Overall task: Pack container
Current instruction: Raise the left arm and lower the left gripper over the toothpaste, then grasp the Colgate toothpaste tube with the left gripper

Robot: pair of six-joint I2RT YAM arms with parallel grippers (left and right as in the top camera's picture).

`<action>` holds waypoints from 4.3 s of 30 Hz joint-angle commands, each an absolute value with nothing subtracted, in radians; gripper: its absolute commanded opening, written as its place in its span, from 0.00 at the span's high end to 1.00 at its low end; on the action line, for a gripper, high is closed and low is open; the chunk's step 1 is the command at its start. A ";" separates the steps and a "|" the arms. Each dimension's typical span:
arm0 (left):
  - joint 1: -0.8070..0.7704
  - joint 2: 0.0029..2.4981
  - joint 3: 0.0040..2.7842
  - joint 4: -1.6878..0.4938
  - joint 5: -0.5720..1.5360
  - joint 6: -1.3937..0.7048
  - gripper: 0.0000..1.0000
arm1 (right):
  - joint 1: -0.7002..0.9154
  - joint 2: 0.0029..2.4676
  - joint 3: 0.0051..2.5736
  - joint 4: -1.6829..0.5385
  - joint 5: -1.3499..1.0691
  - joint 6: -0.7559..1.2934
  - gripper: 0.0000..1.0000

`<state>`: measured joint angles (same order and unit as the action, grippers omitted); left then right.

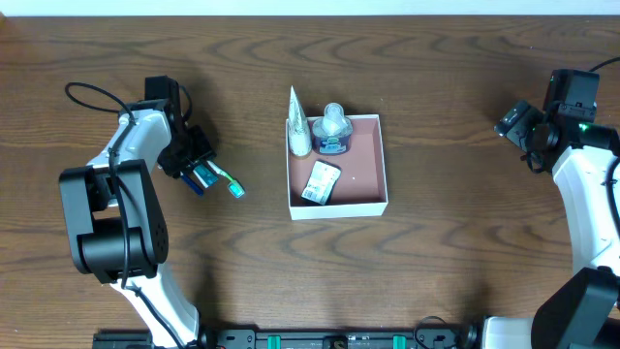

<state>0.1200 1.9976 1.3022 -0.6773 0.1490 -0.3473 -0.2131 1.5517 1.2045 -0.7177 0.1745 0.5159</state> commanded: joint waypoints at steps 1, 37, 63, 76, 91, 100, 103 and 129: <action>0.123 2.020 1.307 -0.667 0.126 -0.353 0.47 | -0.216 1.558 1.209 -0.719 0.179 0.527 0.01; 0.162 1.905 1.273 -0.694 0.112 -0.416 0.36 | -0.216 1.558 1.209 -0.719 0.179 0.527 0.01; 0.162 2.033 1.272 -0.675 0.111 -0.413 0.47 | -0.216 1.558 1.209 -0.719 0.179 0.527 0.01; 0.162 2.033 1.272 -0.695 0.111 -0.408 0.48 | -0.216 1.558 1.209 -0.719 0.179 0.527 0.01; 0.162 2.033 1.272 -0.657 0.112 -0.378 0.62 | -0.216 1.558 1.209 -0.719 0.179 0.527 0.01; 0.162 2.033 1.273 -0.683 0.112 -0.367 0.71 | -0.216 1.558 1.209 -0.719 0.179 0.527 0.01; 0.162 2.030 1.290 -0.704 0.112 -0.355 0.71 | -0.216 1.558 1.209 -0.719 0.179 0.527 0.01; -0.205 1.399 1.503 -0.913 0.438 0.247 0.76 | -0.216 1.558 1.209 -0.719 0.179 0.527 0.01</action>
